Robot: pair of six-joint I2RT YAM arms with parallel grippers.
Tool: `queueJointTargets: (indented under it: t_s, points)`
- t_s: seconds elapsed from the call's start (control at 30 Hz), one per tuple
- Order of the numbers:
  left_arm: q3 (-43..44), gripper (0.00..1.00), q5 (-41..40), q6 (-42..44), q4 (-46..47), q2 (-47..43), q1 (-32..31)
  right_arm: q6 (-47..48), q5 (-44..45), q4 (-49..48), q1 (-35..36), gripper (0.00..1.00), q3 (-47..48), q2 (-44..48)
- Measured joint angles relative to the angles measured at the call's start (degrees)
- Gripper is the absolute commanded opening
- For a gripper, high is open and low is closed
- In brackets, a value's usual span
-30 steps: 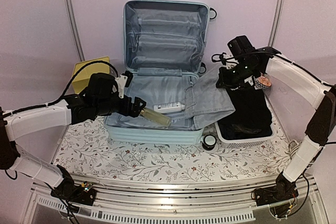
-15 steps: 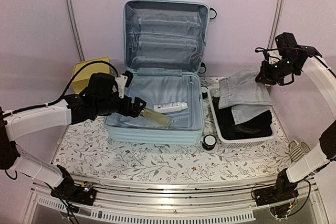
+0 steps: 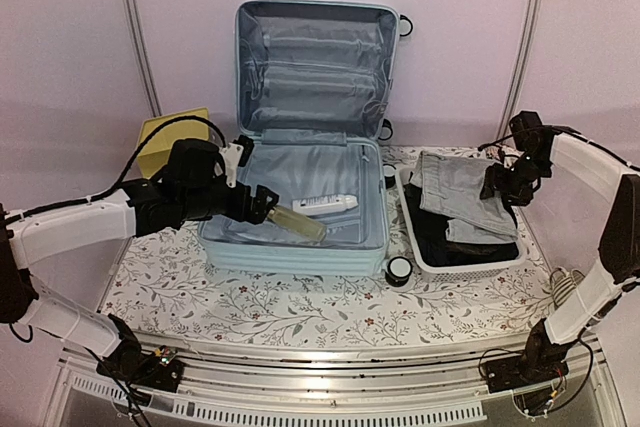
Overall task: Open, take out, and arrange the luggage
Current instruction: Place the clothes in the bin.
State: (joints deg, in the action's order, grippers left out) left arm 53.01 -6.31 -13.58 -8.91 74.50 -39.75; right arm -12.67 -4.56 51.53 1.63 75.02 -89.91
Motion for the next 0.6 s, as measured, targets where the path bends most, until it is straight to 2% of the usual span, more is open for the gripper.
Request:
queueJointTargets:
  t_s: [0.07, 0.3, 0.43, 0.6]
  points:
    - [0.07, 0.98, 0.02, 0.00, -0.04, 0.00, 0.00, -0.22, 1.81, -0.85, 0.42, 0.82, 0.50, 1.01]
    - [0.09, 0.98, -0.17, 0.00, -0.09, -0.02, 0.00, 0.33, 4.57, -4.55, 3.61, 0.82, 4.31, 7.96]
    - [0.09, 0.98, -0.22, 0.00, -0.09, 0.00, 0.00, 0.02, -3.19, -13.44, 4.00, 1.00, 0.76, 14.88]
    - [0.09, 0.98, -0.24, 0.00, -0.11, -0.02, 0.00, -5.31, -16.22, -28.96, 3.56, 0.99, -10.56, 21.40]
